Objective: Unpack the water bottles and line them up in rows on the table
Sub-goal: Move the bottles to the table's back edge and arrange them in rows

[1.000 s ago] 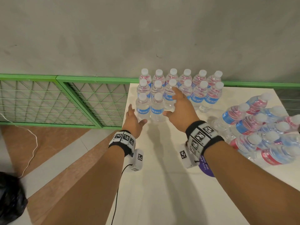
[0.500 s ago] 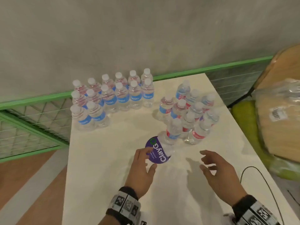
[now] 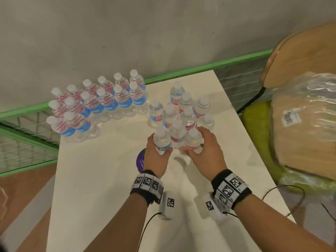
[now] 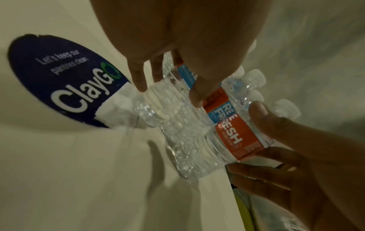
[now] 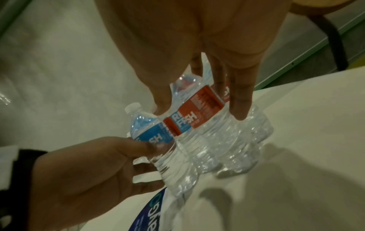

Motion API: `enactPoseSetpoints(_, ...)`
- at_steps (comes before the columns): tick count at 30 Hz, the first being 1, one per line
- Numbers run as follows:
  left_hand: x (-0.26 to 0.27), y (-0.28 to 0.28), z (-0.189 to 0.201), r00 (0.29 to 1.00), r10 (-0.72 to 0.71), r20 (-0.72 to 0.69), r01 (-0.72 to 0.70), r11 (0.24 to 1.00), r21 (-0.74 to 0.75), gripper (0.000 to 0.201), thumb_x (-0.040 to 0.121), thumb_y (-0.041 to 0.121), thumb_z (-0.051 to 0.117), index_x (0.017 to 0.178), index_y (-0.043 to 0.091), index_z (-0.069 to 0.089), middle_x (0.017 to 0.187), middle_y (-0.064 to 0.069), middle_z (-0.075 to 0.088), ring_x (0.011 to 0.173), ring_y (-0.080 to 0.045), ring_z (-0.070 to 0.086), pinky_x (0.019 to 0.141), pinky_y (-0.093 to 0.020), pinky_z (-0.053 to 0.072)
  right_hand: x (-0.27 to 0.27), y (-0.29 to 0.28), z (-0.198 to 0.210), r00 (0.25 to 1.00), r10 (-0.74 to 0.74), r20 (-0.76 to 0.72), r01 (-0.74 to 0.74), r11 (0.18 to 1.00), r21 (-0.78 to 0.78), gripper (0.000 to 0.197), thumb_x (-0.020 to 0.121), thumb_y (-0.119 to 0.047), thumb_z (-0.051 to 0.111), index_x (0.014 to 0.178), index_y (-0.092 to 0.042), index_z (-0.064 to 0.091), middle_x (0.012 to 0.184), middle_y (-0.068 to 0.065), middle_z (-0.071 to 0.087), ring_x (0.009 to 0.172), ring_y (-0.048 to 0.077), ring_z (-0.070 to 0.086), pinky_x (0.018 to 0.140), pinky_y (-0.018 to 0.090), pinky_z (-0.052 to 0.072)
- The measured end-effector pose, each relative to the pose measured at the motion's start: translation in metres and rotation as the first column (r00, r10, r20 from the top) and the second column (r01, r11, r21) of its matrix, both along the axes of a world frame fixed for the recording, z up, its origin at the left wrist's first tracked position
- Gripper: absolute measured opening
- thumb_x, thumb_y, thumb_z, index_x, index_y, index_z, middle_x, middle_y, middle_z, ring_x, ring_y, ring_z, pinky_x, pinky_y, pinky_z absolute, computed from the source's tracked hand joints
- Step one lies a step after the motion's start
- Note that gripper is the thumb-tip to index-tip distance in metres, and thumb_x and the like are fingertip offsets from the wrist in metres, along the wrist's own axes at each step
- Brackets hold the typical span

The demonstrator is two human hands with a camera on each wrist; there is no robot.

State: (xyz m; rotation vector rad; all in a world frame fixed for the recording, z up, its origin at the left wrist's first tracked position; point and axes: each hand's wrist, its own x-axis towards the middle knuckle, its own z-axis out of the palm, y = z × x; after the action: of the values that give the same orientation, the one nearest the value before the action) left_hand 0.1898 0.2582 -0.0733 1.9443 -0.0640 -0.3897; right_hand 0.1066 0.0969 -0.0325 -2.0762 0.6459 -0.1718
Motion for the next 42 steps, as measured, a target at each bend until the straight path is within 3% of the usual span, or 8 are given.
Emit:
enactPoseSetpoints(3,-0.002,-0.001,0.004,1.0,0.023,0.005,-0.023,1.0,-0.006,0.058,0.082,0.017,0.075,0.131,0.024,0.046,0.118,0.011,0.061,0.107,-0.009,0.059,0.082,-0.007,0.045,0.001,0.0,-0.004,1.0,-0.001,0.006,0.001,0.998,-0.062,0.062,0.079,-0.048,0.072,0.131,-0.034,0.042,0.118,-0.004,0.052,0.102,0.017,0.058,0.085,0.038,0.053)
enactPoseSetpoints(5,0.0,0.004,0.007,1.0,0.007,-0.001,-0.007,1.0,-0.002,0.056,0.079,0.018,0.077,0.128,0.027,0.05,0.115,0.014,0.063,0.105,-0.005,0.06,0.076,-0.002,0.045,-0.001,-0.002,-0.004,1.0,0.003,0.016,-0.002,0.998,-0.058,0.058,0.081,-0.046,0.072,0.131,-0.036,0.044,0.12,-0.006,0.055,0.103,0.015,0.058,0.087,0.039,0.053)
enactPoseSetpoints(10,0.001,0.043,0.011,0.999,0.03,-0.046,-0.03,1.0,-0.009,0.05,0.074,0.025,0.082,0.118,0.032,0.059,0.106,0.016,0.071,0.099,-0.003,0.066,0.089,-0.024,0.053,-0.023,0.004,0.016,1.0,0.02,-0.008,-0.021,0.997,-0.074,0.055,0.077,-0.046,0.075,0.125,-0.047,0.048,0.114,-0.018,0.062,0.091,0.007,0.061,0.083,0.033,0.056)
enactPoseSetpoints(16,0.022,0.122,0.018,0.976,0.214,0.045,-0.218,0.973,0.082,0.053,0.077,0.028,0.081,0.124,0.029,0.056,0.111,0.016,0.067,0.103,0.001,0.061,0.084,-0.014,0.045,-0.012,0.053,0.033,0.985,0.165,0.056,-0.166,0.986,0.022,0.055,0.076,-0.042,0.078,0.125,-0.045,0.053,0.108,-0.027,0.063,0.083,0.005,0.064,0.074,0.026,0.057)
enactPoseSetpoints(22,0.067,0.174,0.013,0.937,0.347,0.045,-0.35,0.932,0.094,0.065,0.076,0.026,0.082,0.128,0.026,0.042,0.115,0.01,0.061,0.108,-0.013,0.06,0.085,-0.025,0.045,0.072,0.121,0.015,0.93,0.359,0.078,-0.367,0.922,0.123,0.056,0.083,-0.03,0.072,0.133,-0.039,0.049,0.123,-0.022,0.06,0.107,-0.001,0.058,0.095,0.028,0.052)
enactPoseSetpoints(27,0.103,0.173,0.005,0.951,0.28,0.127,-0.296,0.947,0.123,0.069,0.067,0.033,0.087,0.124,0.022,0.05,0.117,0.008,0.061,0.104,-0.013,0.059,0.085,-0.026,0.047,0.143,0.156,0.007,0.911,0.411,0.045,-0.411,0.911,0.009,0.046,0.082,-0.022,0.07,0.123,-0.036,0.052,0.111,-0.009,0.067,0.102,0.014,0.063,0.092,0.036,0.052)
enactPoseSetpoints(35,0.14,0.154,-0.018,0.971,0.211,0.114,-0.232,0.943,0.238,0.084,0.067,0.036,0.085,0.137,0.015,0.043,0.13,-0.004,0.052,0.119,-0.022,0.051,0.102,-0.033,0.043,0.214,0.165,0.004,0.939,0.343,-0.014,-0.343,0.938,-0.057,0.061,0.082,-0.02,0.072,0.138,-0.025,0.049,0.121,-0.001,0.067,0.11,0.018,0.062,0.096,0.03,0.049)
enactPoseSetpoints(42,0.14,0.158,-0.038,0.969,0.248,0.008,-0.244,0.947,0.211,0.052,0.085,0.028,0.068,0.133,0.032,0.048,0.123,-0.001,0.064,0.115,-0.023,0.059,0.1,-0.039,0.048,0.228,0.163,0.002,0.934,0.357,-0.013,-0.356,0.93,-0.094,0.058,0.079,-0.024,0.069,0.134,-0.031,0.052,0.12,-0.004,0.067,0.11,0.02,0.062,0.097,0.041,0.05)
